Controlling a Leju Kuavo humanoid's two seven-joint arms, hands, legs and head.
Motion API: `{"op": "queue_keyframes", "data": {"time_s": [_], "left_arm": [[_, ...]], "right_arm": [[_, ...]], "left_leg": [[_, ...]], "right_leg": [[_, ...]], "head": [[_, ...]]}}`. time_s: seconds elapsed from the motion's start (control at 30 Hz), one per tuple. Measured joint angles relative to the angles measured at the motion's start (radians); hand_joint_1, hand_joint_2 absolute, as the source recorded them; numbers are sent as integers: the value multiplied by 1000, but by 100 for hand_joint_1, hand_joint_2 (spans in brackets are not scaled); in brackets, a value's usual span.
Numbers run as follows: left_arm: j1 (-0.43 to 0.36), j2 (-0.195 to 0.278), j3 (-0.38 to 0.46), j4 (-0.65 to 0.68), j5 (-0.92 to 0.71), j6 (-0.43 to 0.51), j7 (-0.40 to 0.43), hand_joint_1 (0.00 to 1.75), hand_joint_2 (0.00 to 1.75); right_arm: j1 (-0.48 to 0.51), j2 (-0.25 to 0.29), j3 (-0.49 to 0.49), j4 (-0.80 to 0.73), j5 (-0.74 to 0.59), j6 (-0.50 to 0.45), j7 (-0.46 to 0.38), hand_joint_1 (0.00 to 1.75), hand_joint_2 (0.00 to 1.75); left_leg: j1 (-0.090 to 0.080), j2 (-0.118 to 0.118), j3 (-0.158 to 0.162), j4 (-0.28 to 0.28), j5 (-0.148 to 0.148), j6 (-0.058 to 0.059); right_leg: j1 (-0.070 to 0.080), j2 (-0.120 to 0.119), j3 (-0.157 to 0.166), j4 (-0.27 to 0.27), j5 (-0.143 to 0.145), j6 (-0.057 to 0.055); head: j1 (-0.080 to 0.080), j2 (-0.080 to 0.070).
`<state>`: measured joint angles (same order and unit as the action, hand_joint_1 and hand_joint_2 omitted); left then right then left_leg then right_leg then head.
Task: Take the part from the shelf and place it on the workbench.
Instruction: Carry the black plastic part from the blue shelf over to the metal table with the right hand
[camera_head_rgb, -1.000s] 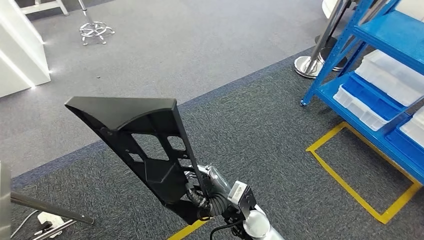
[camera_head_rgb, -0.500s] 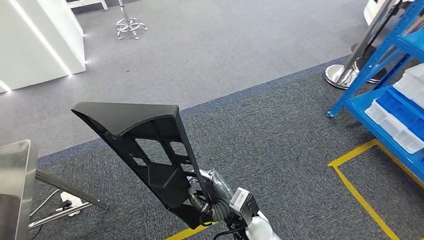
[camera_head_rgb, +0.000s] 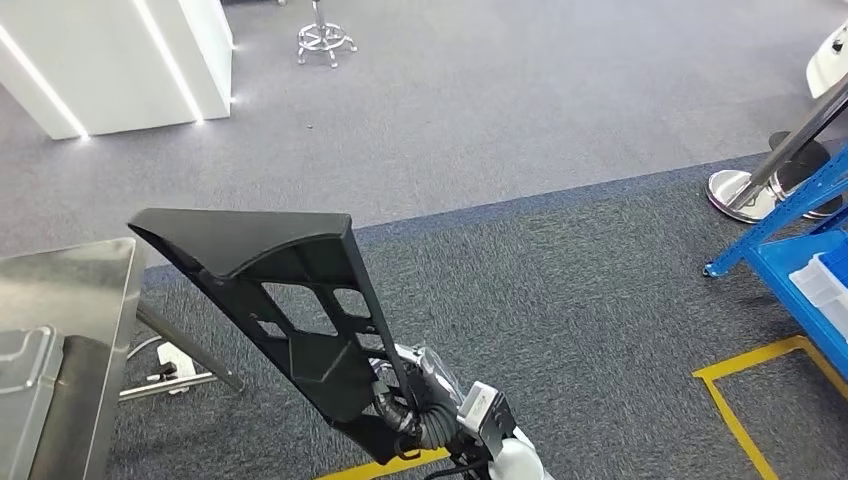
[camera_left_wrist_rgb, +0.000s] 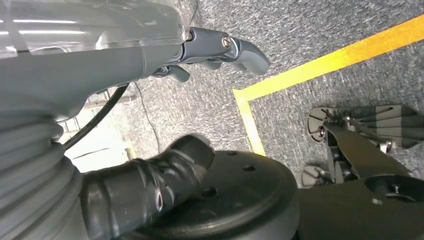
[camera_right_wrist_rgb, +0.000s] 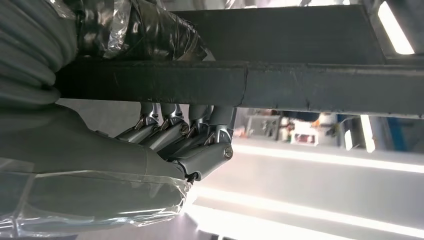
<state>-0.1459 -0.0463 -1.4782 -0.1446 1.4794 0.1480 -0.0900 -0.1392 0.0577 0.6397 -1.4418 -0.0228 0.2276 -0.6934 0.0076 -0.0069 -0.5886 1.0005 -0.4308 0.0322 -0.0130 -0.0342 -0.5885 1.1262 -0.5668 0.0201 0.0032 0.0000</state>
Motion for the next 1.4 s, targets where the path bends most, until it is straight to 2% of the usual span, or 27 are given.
{"op": "queue_keyframes", "data": {"time_s": [0.07,0.1,0.13,0.17,0.2,0.27,0.33,0.4,0.47,0.53,0.6,0.63,0.67,0.7,0.77,0.83,0.93,1.0,1.07,1.1,1.13,1.17,1.2,1.23,1.3,1.37,1.4], "left_arm": [[0,0,0,0,0,-2,0,0,175],[1,0,0,0,1,-4,-1,0,175],[3,0,0,0,1,-5,-1,0,175],[4,0,0,0,1,-6,-2,0,175],[4,0,0,0,2,-7,-2,0,175],[3,-3,0,0,3,-9,-5,0,175],[4,-5,0,0,3,-10,-6,0,175],[7,-4,0,0,3,-8,-6,0,175],[9,-3,0,1,3,-7,-6,0,175],[7,-2,0,1,3,-7,-6,0,175],[6,0,0,1,3,-7,-6,0,175],[6,1,0,1,3,-7,-6,0,175],[7,2,0,1,3,-7,-6,0,175],[8,3,0,2,3,-7,-6,0,175],[9,4,0,2,3,-7,-6,0,175],[8,5,0,2,3,-7,-7,0,175],[10,6,0,2,3,-7,-8,0,175],[10,5,0,2,3,-8,-8,0,175],[8,5,0,2,3,-8,-8,0,175],[7,4,0,2,3,-8,-8,0,175],[7,4,0,2,3,-8,-8,0,175],[7,4,0,2,3,-8,-7,0,175],[7,4,0,2,3,-8,-7,0,175],[6,3,0,2,3,-8,-7,0,175],[2,1,0,2,3,-8,-8,0,175],[-2,-1,0,2,3,-7,-6,0,175],[-3,-1,0,2,3,-7,-4,0,175]], "right_arm": [[4,-1,0,0,0,0,0,175,175],[6,-1,0,1,0,0,1,175,175],[8,-1,0,1,0,0,1,175,175],[8,-1,0,1,0,0,1,175,175],[7,-1,0,1,0,0,1,175,175],[6,-1,0,1,0,0,1,175,175],[6,0,0,1,0,0,1,175,175],[5,2,0,0,0,0,1,175,175],[3,7,0,0,0,0,1,175,175],[4,10,0,-1,0,0,1,175,175],[6,10,0,0,0,0,2,175,175],[7,10,0,1,0,0,2,175,175],[7,10,0,1,0,0,2,175,175],[7,10,0,1,0,0,2,175,175],[5,10,0,1,0,0,2,175,175],[3,10,0,1,0,0,2,175,175],[1,11,0,1,0,0,2,175,175],[-1,12,0,0,0,0,2,175,175],[0,11,0,-1,0,-1,1,175,175],[2,10,0,-1,0,-1,1,175,175],[3,10,0,-1,0,-1,2,175,175],[4,9,0,-1,0,-1,2,175,175],[4,9,0,-1,0,-1,2,175,175],[3,9,0,-1,0,-1,2,175,175],[0,9,0,-1,-1,0,2,175,175],[-5,9,0,-1,-4,2,2,175,175],[-7,9,0,-1,-5,3,2,175,175]], "left_leg": [[-4,-20,-1,0,0,6],[-6,-33,-1,1,0,7],[-8,-45,-1,3,0,7],[-9,-59,-1,4,0,7],[-10,-72,0,6,0,6],[-12,-94,-3,11,-2,2],[-9,-112,-9,13,-2,-7],[-5,-125,-13,11,-1,-18],[-8,-90,-28,44,-23,-28],[-7,-30,-78,146,-79,-38],[0,-7,-139,261,-124,-49],[3,-3,-151,281,-123,-53],[6,1,-142,263,-102,-57],[8,9,-112,206,-68,-59],[9,45,-43,74,-15,-57],[5,62,-16,21,-5,-45],[2,34,-19,22,-5,-23],[4,16,-16,17,-2,-11],[4,-3,-15,16,-2,-3],[1,-14,-15,16,-2,0],[-2,-26,-15,16,-2,2],[-5,-39,-14,17,-3,3],[-8,-53,-13,18,-3,3],[-10,-66,-11,18,-3,3],[-12,-89,-10,19,-3,1],[-9,-107,-15,20,-2,-5],[-8,-115,-17,19,0,-11]], "right_leg": [[1,29,-71,136,-56,0],[1,32,-95,179,-62,-1],[1,34,-102,182,-48,-4],[2,38,-89,145,-15,-9],[3,49,-62,80,27,-15],[5,91,-9,-48,82,-29],[7,109,9,-95,90,-35],[7,89,17,-104,93,-38],[0,65,30,-118,97,-45],[-1,37,39,-125,96,-51],[0,8,41,-123,91,-51],[0,-6,42,-123,88,-50],[0,-19,43,-121,85,-48],[-2,-30,46,-120,81,-45],[1,-48,52,-113,71,-35],[7,-60,55,-109,63,-24],[6,-78,61,-112,57,-9],[1,-47,49,-76,29,-1],[0,6,-7,42,-32,0],[1,21,-45,113,-60,-2],[2,28,-77,167,-72,-5],[4,31,-95,187,-64,-9],[7,35,-91,163,-35,-16],[9,44,-69,103,8,-24],[14,85,-14,-31,74,-39],[18,106,8,-89,89,-44],[20,98,9,-93,90,-43]], "head": [[0,0],[0,0],[0,0],[0,0],[0,0],[0,0],[0,0],[0,0],[-4,0],[-8,0],[-9,0],[-9,0],[-9,0],[-9,0],[-8,0],[-7,0],[-7,0],[-7,0],[-6,0],[-6,0],[-6,0],[-6,0],[-6,0],[-6,0],[-7,0],[-7,0],[-7,0]]}}
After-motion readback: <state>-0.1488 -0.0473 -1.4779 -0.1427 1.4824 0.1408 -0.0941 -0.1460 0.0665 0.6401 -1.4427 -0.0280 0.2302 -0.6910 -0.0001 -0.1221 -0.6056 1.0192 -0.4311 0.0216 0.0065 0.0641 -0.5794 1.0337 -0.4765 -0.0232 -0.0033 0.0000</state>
